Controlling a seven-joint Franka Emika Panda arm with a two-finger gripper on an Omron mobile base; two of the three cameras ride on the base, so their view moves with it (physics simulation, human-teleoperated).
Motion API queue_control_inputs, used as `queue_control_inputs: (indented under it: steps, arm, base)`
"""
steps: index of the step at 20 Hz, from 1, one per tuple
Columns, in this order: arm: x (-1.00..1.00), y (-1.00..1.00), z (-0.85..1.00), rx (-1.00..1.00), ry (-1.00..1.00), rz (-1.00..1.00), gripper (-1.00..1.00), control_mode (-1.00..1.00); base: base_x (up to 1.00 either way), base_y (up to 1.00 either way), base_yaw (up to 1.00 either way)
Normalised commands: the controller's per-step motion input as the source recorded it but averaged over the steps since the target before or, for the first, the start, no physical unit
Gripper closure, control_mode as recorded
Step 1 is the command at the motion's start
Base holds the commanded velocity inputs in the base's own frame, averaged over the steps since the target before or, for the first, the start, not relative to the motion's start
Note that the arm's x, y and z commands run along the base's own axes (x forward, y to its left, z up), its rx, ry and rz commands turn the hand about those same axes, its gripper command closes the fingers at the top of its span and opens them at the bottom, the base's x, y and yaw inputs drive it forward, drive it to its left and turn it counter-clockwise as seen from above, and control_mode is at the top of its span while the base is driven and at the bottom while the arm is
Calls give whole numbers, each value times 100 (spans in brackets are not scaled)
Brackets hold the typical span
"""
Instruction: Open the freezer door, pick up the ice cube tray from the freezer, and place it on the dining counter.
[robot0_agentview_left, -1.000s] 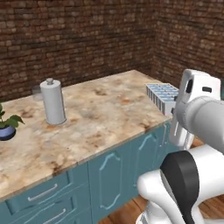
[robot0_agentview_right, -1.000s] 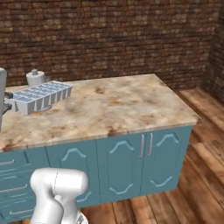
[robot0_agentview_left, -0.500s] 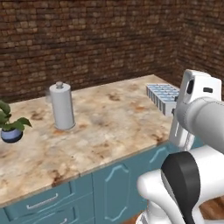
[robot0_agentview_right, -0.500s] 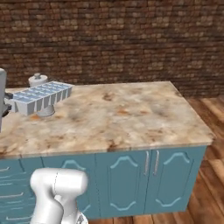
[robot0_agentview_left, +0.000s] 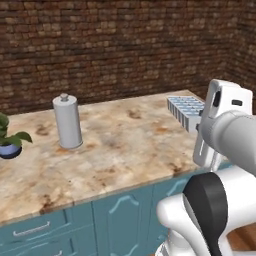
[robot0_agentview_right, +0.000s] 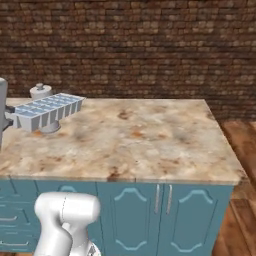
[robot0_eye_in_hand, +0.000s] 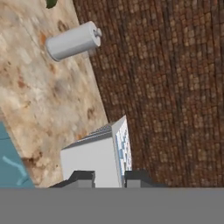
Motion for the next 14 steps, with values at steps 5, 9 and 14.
queue_control_inputs:
  steps: [5,9,14]
  arm:
    - [0,0,0,0,0,0,100,100]
    - [0,0,0,0,0,0,100,100]
    - [0,0,0,0,0,0,100,100]
  base:
    - [41,-56,33]
    - [51,-41,27]
    - [53,-35,18]
